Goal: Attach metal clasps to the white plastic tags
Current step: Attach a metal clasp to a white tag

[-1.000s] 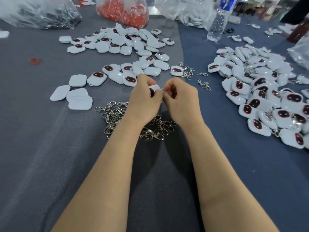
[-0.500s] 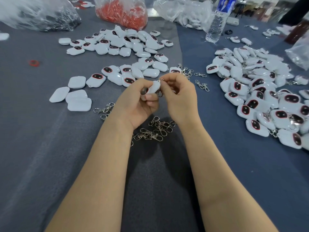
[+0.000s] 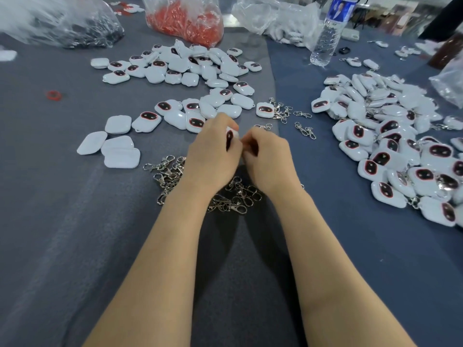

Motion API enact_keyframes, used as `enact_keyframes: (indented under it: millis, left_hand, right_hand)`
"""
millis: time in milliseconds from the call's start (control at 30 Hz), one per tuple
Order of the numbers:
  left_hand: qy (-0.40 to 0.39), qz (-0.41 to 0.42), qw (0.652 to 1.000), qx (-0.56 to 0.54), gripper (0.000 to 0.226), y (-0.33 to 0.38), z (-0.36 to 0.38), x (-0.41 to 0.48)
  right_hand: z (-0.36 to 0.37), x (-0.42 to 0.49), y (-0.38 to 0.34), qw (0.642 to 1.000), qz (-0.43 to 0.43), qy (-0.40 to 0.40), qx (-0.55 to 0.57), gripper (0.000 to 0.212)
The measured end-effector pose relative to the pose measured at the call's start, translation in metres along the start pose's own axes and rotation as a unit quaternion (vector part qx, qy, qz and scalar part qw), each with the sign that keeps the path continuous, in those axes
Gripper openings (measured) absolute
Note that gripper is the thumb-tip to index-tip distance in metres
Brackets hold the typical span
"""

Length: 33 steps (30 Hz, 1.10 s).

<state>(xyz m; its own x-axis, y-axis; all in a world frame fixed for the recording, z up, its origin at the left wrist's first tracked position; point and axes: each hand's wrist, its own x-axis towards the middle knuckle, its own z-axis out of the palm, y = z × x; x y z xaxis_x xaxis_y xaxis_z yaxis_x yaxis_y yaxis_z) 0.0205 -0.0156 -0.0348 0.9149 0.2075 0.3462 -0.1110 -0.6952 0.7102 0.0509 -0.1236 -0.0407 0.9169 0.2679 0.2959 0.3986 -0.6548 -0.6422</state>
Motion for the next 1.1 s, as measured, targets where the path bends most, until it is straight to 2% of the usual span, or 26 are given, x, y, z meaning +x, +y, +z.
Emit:
enact_keyframes:
  millis: [67, 100, 133, 167, 233, 267, 300, 367, 400, 433, 467, 500, 533, 567, 600, 633, 667, 700, 733, 800, 867, 900, 967, 1000, 1033, 1100]
  left_hand:
    - [0.023, -0.015, 0.997, -0.073, 0.009, 0.002, 0.001, 0.004]
    - [0.033, -0.058, 0.986, -0.152, 0.008, 0.004, 0.002, 0.006]
    - [0.033, -0.123, 0.955, -0.267, 0.008, 0.006, 0.001, 0.008]
    - [0.020, -0.200, 0.894, -0.400, 0.011, 0.007, 0.000, 0.010]
    - [-0.028, -0.315, 0.721, -0.616, 0.017, 0.005, -0.001, 0.012]
    - [-0.044, -0.346, 0.645, -0.679, 0.017, 0.004, -0.002, 0.011]
    - [-0.053, -0.363, 0.585, -0.723, 0.018, 0.003, -0.003, 0.011]
    - [-0.060, -0.372, 0.497, -0.782, 0.018, 0.002, -0.003, 0.011]
    - [-0.062, -0.371, 0.466, -0.801, 0.018, 0.002, -0.003, 0.010]
    - [-0.064, -0.372, 0.450, -0.810, 0.018, 0.003, -0.003, 0.009]
    - [-0.068, -0.372, 0.453, -0.807, 0.018, 0.003, -0.003, 0.009]
    - [-0.067, -0.372, 0.481, -0.791, 0.017, 0.004, -0.003, 0.010]
    - [-0.060, -0.366, 0.534, -0.759, 0.016, 0.005, -0.002, 0.010]
    - [-0.039, -0.357, 0.612, -0.705, 0.015, 0.007, -0.002, 0.011]
    - [-0.007, -0.334, 0.709, -0.620, 0.014, 0.009, -0.002, 0.011]
    - [0.029, -0.289, 0.817, -0.498, 0.011, 0.010, -0.002, 0.009]
    - [0.060, -0.219, 0.910, -0.347, 0.008, 0.010, -0.001, 0.007]
    - [0.073, -0.127, 0.970, -0.196, 0.008, 0.009, 0.000, 0.004]
    - [0.063, -0.041, 0.994, -0.077, 0.011, 0.006, 0.001, 0.001]
    - [0.037, 0.056, 0.997, 0.025, 0.016, 0.001, 0.004, -0.002]
    - [0.046, 0.076, 0.996, 0.009, 0.016, -0.001, 0.005, -0.001]
    - [0.057, 0.060, 0.996, -0.030, 0.014, 0.000, 0.005, 0.000]
    - [0.076, -0.040, 0.978, -0.190, 0.012, 0.005, 0.006, 0.005]
    - [0.073, -0.113, 0.944, -0.302, 0.012, 0.007, 0.005, 0.007]
    - [0.057, -0.185, 0.890, -0.413, 0.011, 0.008, 0.005, 0.009]
    - [0.009, -0.283, 0.761, -0.583, 0.010, 0.009, 0.002, 0.010]
  right_hand:
    - [-0.002, -0.001, 0.000, 0.996, 0.020, 0.032, 0.078, 0.012]
    - [-0.003, 0.000, -0.001, 0.990, 0.033, 0.043, 0.128, 0.012]
    - [-0.003, 0.001, -0.002, 0.982, 0.045, 0.048, 0.174, 0.012]
    - [-0.003, 0.002, -0.003, 0.975, 0.053, 0.049, 0.210, 0.013]
    - [-0.001, 0.004, -0.006, 0.968, 0.054, 0.049, 0.241, 0.014]
    - [0.000, 0.003, -0.007, 0.966, 0.052, 0.052, 0.248, 0.013]
    - [0.002, 0.003, -0.008, 0.963, 0.052, 0.057, 0.256, 0.013]
    - [0.003, 0.002, -0.009, 0.958, 0.053, 0.077, 0.270, 0.013]
    - [0.004, 0.002, -0.010, 0.957, 0.053, 0.088, 0.273, 0.013]
    - [0.004, 0.001, -0.010, 0.957, 0.053, 0.099, 0.269, 0.012]
    - [0.004, 0.001, -0.010, 0.959, 0.053, 0.106, 0.256, 0.010]
    - [0.003, 0.001, -0.009, 0.966, 0.050, 0.110, 0.230, 0.009]
    - [0.003, 0.000, -0.009, 0.974, 0.043, 0.111, 0.192, 0.009]
    - [0.002, 0.000, -0.009, 0.983, 0.030, 0.106, 0.149, 0.009]
    - [0.002, -0.001, -0.009, 0.989, 0.015, 0.096, 0.110, 0.010]
    - [0.001, 0.000, -0.009, 0.993, 0.003, 0.083, 0.079, 0.011]
    - [0.000, 0.000, -0.008, 0.996, -0.002, 0.069, 0.052, 0.012]
    - [-0.001, 0.001, -0.006, 0.998, -0.003, 0.053, 0.027, 0.013]
    - [-0.003, 0.001, -0.004, 0.999, -0.004, 0.036, 0.004, 0.014]
    - [-0.006, 0.002, 0.000, 1.000, -0.011, 0.010, -0.023, 0.016]
    - [-0.008, 0.001, 0.001, 1.000, -0.016, 0.014, -0.011, 0.013]
    - [-0.009, 0.001, 0.001, 1.000, -0.012, 0.025, 0.012, 0.011]
    - [-0.007, 0.001, -0.002, 0.996, 0.007, 0.043, 0.080, 0.008]
    - [-0.006, 0.001, -0.003, 0.992, 0.018, 0.048, 0.116, 0.007]
    - [-0.006, 0.001, -0.004, 0.988, 0.024, 0.053, 0.146, 0.008]
    - [-0.005, 0.000, -0.006, 0.981, 0.025, 0.063, 0.182, 0.011]
